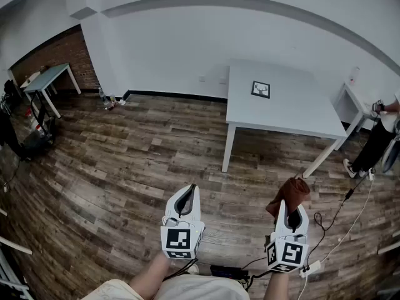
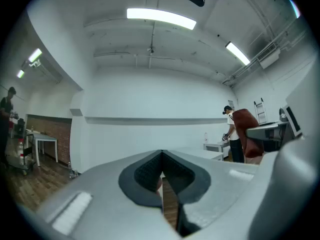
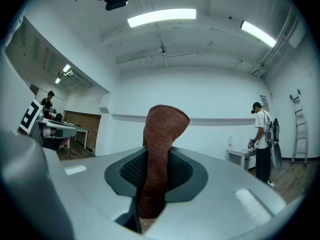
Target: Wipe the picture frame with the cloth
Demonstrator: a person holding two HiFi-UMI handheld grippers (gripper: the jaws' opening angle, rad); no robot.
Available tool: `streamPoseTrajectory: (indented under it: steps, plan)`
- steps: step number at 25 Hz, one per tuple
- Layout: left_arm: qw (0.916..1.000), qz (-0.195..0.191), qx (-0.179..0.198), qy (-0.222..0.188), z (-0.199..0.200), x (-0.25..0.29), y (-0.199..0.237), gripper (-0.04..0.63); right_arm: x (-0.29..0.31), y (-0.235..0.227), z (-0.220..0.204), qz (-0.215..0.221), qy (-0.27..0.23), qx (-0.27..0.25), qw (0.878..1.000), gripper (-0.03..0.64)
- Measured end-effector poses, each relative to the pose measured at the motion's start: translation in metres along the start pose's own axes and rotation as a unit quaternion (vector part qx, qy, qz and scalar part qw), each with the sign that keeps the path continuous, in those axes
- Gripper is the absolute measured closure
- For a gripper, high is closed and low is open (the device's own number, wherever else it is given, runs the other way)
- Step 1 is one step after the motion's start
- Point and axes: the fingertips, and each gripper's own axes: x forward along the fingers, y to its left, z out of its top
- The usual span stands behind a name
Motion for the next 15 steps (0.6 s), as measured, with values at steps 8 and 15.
streamPoseTrajectory:
  steps: [8,15]
  plan:
    - [1.0000,0.001,0.001,0.002,0.0011,0.0045,-0.0044,0.594,0.0036,-0.0061,0.0000,0.000,0.002,0.002,1.000,0.511]
    - [1.0000,0.003,0.006,0.004,-0.0026,0.0043,-0.0057,0.594,0.0034,-0.0069,-0.0038,-0.001,0.003,0.003,1.000,0.511]
